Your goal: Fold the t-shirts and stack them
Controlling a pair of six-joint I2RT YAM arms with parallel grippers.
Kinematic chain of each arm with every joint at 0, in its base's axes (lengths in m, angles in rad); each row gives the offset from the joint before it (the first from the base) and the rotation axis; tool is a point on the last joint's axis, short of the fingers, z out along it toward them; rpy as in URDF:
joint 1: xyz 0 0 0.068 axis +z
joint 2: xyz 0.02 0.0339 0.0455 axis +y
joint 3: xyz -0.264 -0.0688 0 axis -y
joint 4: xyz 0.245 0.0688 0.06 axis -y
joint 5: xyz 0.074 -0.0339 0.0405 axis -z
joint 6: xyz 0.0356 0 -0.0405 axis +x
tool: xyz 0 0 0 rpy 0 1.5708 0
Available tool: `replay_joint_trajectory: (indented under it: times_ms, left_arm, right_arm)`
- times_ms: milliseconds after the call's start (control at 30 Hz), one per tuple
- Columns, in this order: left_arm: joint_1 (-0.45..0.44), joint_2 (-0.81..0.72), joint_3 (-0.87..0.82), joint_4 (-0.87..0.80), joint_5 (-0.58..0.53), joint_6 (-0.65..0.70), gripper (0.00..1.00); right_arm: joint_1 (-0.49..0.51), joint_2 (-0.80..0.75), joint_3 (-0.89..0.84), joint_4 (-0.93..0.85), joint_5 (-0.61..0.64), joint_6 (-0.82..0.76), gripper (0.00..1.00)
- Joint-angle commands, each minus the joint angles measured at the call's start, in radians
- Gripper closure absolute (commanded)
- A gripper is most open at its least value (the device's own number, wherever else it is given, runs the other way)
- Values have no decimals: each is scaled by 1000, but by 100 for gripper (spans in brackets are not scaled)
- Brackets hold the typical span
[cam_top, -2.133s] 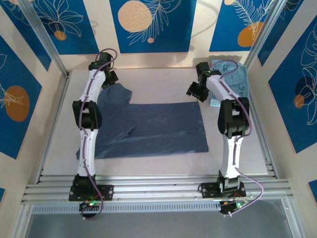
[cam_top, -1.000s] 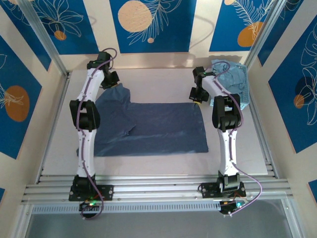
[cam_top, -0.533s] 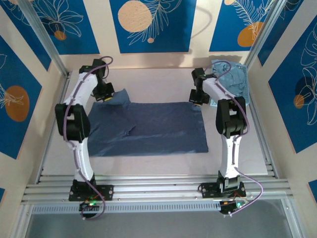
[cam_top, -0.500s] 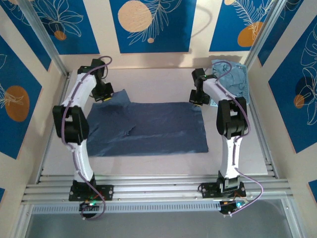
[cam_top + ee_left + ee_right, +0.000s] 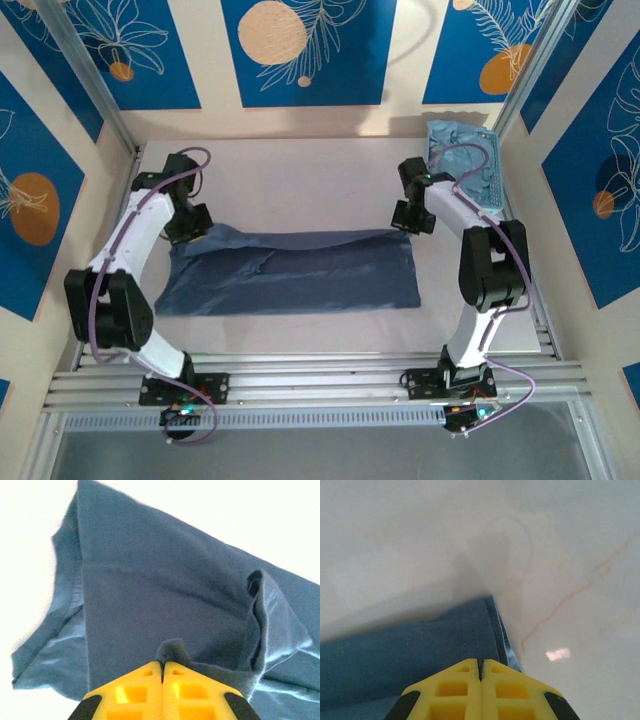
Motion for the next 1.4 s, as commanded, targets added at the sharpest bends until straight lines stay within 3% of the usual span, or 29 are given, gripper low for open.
replay_joint_trajectory:
  times_ms: [0, 333, 667, 1367]
  left_arm:
    - [-3, -75, -62, -27, -41, -18, 100]
    - [-11, -182, -280, 2, -76, -73, 100]
    - [-29, -226, -327, -15, -102, -102, 100]
    - [-134, -308, -472, -31, -155, -278, 100]
  right_arm:
    - [13, -62, -70, -13, -19, 37, 100]
    - [37, -89, -148, -37, 1, 46, 100]
    - [48, -125, -142, -103, 76, 63, 100]
    - [60, -116, -208, -91, 65, 81, 100]
